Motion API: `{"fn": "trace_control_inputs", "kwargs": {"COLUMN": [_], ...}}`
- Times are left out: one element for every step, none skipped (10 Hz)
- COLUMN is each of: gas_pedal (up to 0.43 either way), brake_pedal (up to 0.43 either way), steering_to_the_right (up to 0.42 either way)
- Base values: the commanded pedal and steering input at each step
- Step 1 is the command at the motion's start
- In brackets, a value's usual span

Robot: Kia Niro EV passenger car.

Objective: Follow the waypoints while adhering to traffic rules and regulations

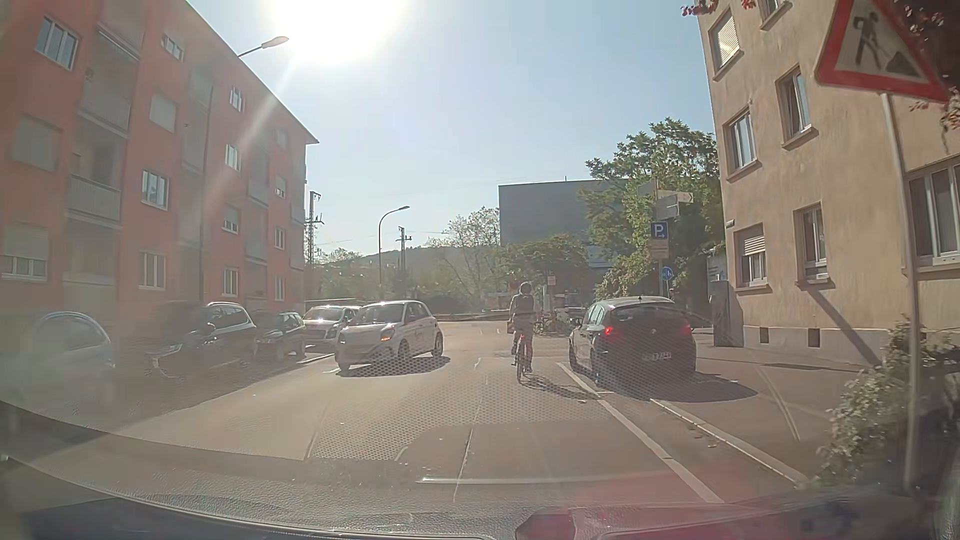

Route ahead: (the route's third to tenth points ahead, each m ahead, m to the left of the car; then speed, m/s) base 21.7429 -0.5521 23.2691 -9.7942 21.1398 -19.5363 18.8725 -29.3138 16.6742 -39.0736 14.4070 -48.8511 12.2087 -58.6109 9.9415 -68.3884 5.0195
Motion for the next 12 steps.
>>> {"fn": "trace_control_inputs", "kwargs": {"gas_pedal": [0.047,0.047,0.047,0.039,0.039,0.028,0.0,0.0,0.0,0.0,0.0,0.0], "brake_pedal": [0.0,0.0,0.0,0.0,0.0,0.0,0.0,0.0,0.0,0.0,0.0,0.0], "steering_to_the_right": [-0.027,-0.024,-0.023,-0.022,-0.02,-0.018,-0.017,-0.016,-0.015,-0.011,-0.009,-0.009]}}
